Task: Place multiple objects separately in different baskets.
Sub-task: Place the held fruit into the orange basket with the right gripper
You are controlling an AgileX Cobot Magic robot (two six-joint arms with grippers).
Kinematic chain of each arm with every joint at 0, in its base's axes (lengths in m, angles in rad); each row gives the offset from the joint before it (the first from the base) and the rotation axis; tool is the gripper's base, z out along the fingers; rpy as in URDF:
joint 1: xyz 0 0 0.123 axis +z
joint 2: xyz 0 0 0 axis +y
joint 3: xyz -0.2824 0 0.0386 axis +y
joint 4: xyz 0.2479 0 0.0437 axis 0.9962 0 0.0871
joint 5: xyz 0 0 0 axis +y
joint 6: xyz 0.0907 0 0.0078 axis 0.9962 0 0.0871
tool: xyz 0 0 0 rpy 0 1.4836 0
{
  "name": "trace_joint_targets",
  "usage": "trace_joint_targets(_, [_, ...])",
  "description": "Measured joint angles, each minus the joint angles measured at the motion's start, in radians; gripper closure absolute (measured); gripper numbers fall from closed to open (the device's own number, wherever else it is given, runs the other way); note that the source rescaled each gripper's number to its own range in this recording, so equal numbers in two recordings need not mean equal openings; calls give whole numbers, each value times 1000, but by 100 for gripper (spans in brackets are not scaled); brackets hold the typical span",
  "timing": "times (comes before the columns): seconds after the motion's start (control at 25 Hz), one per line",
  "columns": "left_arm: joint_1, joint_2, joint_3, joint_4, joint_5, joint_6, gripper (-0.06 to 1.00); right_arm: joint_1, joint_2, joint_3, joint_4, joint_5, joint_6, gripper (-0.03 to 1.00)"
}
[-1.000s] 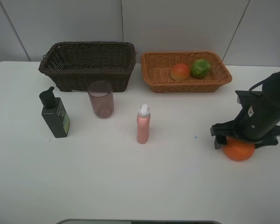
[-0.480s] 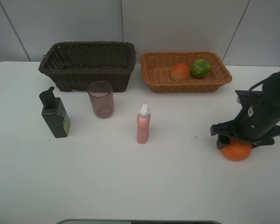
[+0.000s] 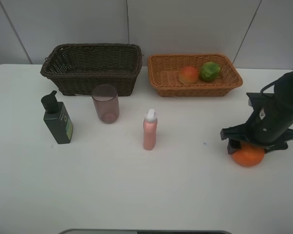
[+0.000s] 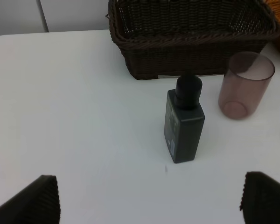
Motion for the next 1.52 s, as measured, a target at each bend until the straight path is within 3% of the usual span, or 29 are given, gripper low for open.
trace_joint_targets(0.32, [0, 0, 0, 0, 0, 0, -5, 0, -42, -244, 38, 291, -136, 62])
trace_joint_targets(0.48, [0, 0, 0, 0, 0, 0, -5, 0, -43, -382, 97, 372, -219, 62])
trace_joint_targets(0.76, [0, 0, 0, 0, 0, 0, -5, 6, -6, -579, 121, 426, -240, 62])
trace_joint_targets(1.12, [0, 0, 0, 0, 0, 0, -5, 114, 234, -943, 130, 507, -266, 62])
trace_joint_targets(1.28, [0, 0, 0, 0, 0, 0, -5, 147, 377, -1133, 142, 494, -266, 62])
trace_joint_targets(1.52, [0, 0, 0, 0, 0, 0, -5, 187, 505, -1241, 147, 394, -266, 62])
